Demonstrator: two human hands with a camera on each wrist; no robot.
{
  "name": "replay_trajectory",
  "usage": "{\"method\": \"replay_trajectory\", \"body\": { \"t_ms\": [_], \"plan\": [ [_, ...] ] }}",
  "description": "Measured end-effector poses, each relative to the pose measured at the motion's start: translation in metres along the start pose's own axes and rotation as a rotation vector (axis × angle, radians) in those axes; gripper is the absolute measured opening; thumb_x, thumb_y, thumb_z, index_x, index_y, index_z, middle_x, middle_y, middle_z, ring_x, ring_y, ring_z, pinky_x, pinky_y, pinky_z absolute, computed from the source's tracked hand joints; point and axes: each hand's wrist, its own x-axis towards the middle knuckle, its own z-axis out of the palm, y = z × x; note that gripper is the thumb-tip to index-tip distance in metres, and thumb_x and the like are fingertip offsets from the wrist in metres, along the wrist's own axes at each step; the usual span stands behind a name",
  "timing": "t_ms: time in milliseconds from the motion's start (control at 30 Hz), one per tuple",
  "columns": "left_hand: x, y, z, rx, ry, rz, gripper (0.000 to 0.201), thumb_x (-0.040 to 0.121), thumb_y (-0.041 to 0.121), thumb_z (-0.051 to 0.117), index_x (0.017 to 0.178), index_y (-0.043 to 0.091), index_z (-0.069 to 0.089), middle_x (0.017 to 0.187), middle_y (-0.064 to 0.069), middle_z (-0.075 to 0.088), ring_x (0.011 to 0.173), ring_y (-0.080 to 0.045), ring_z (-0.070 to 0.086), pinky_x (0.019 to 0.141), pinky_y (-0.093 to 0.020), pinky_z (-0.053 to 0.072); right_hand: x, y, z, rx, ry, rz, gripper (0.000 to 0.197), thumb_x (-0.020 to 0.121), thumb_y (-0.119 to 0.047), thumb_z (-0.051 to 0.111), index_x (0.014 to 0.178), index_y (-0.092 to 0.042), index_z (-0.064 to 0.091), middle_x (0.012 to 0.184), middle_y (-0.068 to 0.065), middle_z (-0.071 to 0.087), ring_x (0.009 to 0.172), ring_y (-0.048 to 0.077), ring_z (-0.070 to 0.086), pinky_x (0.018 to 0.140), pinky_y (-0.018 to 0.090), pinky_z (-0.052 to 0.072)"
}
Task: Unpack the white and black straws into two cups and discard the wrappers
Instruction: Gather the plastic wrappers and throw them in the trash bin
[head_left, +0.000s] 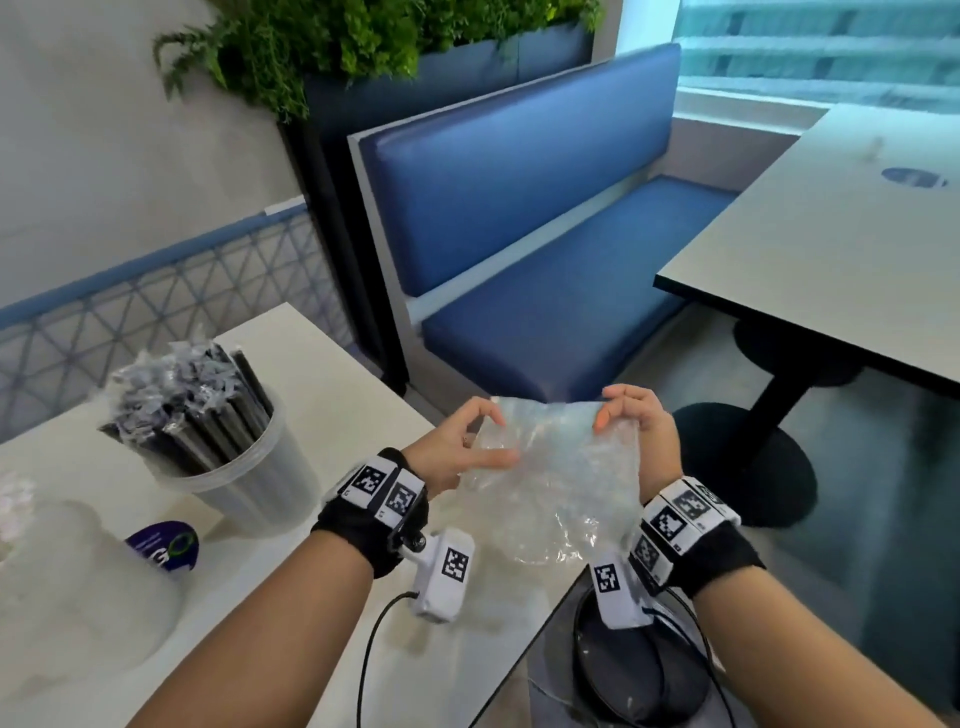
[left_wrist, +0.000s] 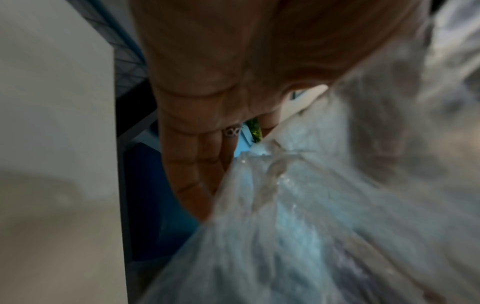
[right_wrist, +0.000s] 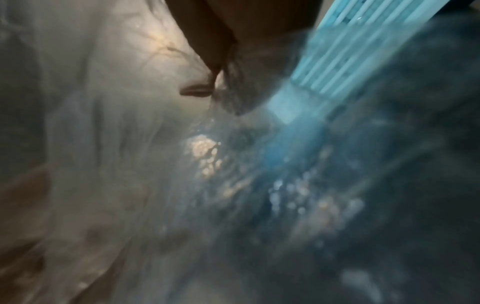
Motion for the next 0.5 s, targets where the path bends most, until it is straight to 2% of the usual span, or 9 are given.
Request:
{"method": "replay_trajectory", "body": {
  "t_ms": [67, 100, 167, 233, 300, 367, 400, 467, 500],
  "plan": [
    [0.009, 0.004, 0.004, 0.032, -0.069, 0.018, 0.033, 0.081, 0.006, 0.066, 0.097, 0.016, 0.039, 0.045, 0.014, 0.051, 0.036, 0.001, 0.042, 0.039, -0.010, 0.032, 0.004, -0.005, -0.005, -0.009, 0.028, -0.035, 0.027, 0.075, 0.002, 0.040, 0.058, -0.008, 0.057, 0.065, -0.017, 0.061, 0.076, 0.015, 0.050, 0.078, 0.029, 0.041],
    [0.012, 0.005, 0.006, 0.048, -0.075, 0.046, 0.032, 0.082, 0.000, 0.064, 0.097, 0.014, 0.039, 0.046, 0.014, 0.053, 0.036, 0.001, 0.043, 0.038, -0.009, 0.032, 0.005, -0.005, -0.008, -0.037, 0.049, -0.063, 0.031, 0.077, 0.002, 0.040, 0.057, -0.011, 0.060, 0.069, -0.015, 0.061, 0.079, 0.015, 0.050, 0.080, 0.030, 0.042],
    [0.022, 0.005, 0.008, 0.065, -0.061, 0.116, 0.033, 0.078, -0.001, 0.067, 0.093, 0.016, 0.043, 0.063, 0.012, 0.057, 0.048, 0.002, 0.051, 0.047, -0.014, 0.041, 0.005, -0.002, -0.015, -0.156, 0.096, -0.135, 0.037, 0.079, 0.004, 0.046, 0.064, -0.022, 0.067, 0.090, -0.003, 0.060, 0.082, 0.017, 0.053, 0.078, 0.034, 0.046],
    [0.033, 0.004, 0.008, 0.098, -0.007, 0.176, 0.033, 0.073, 0.007, 0.072, 0.088, 0.022, 0.047, 0.077, 0.004, 0.055, 0.064, -0.011, 0.056, 0.061, -0.026, 0.045, 0.004, -0.001, -0.021, -0.214, 0.132, -0.161, 0.031, 0.084, 0.000, 0.051, 0.091, -0.029, 0.063, 0.101, 0.009, 0.058, 0.081, 0.018, 0.057, 0.073, 0.034, 0.049],
    [0.043, 0.003, 0.011, 0.159, 0.055, 0.223, 0.032, 0.069, 0.017, 0.073, 0.085, 0.029, 0.048, 0.082, -0.005, 0.049, 0.069, -0.023, 0.049, 0.066, -0.036, 0.042, 0.002, -0.003, -0.029, -0.122, 0.089, -0.079, 0.018, 0.092, -0.026, 0.047, 0.106, -0.033, 0.057, 0.106, 0.008, 0.060, 0.089, 0.019, 0.060, 0.079, 0.035, 0.050],
    [0.053, 0.004, 0.016, 0.226, 0.115, 0.263, 0.031, 0.071, 0.016, 0.070, 0.082, 0.034, 0.047, 0.082, -0.007, 0.048, 0.063, -0.021, 0.043, 0.063, -0.033, 0.040, -0.002, -0.006, -0.039, -0.150, -0.029, -0.031, 0.037, 0.086, -0.052, 0.048, 0.119, -0.036, 0.052, 0.120, 0.002, 0.059, 0.104, 0.019, 0.059, 0.085, 0.037, 0.050],
    [0.055, 0.005, 0.021, 0.260, 0.138, 0.274, 0.031, 0.074, 0.012, 0.068, 0.080, 0.034, 0.046, 0.082, -0.004, 0.048, 0.060, -0.017, 0.040, 0.061, -0.029, 0.038, -0.005, -0.004, -0.045, -0.210, -0.081, -0.032, 0.052, 0.080, -0.053, 0.057, 0.128, -0.037, 0.044, 0.129, 0.001, 0.056, 0.111, 0.019, 0.059, 0.089, 0.038, 0.052],
    [0.060, 0.008, 0.031, 0.274, 0.128, 0.291, 0.027, 0.077, 0.009, 0.065, 0.079, 0.031, 0.050, 0.082, 0.009, 0.053, 0.061, -0.016, 0.040, 0.062, -0.029, 0.039, -0.010, 0.001, -0.057, -0.278, -0.093, -0.069, 0.075, 0.079, -0.026, 0.072, 0.138, -0.039, 0.027, 0.131, 0.008, 0.056, 0.111, 0.022, 0.062, 0.087, 0.041, 0.055],
    [0.062, 0.009, 0.037, 0.266, 0.089, 0.300, 0.023, 0.076, 0.011, 0.064, 0.079, 0.031, 0.052, 0.083, 0.014, 0.056, 0.065, -0.018, 0.044, 0.068, -0.032, 0.042, -0.012, 0.002, -0.064, -0.282, -0.072, -0.098, 0.079, 0.080, -0.011, 0.071, 0.139, -0.039, 0.025, 0.125, 0.013, 0.060, 0.104, 0.023, 0.065, 0.082, 0.039, 0.057]
  ]
}}
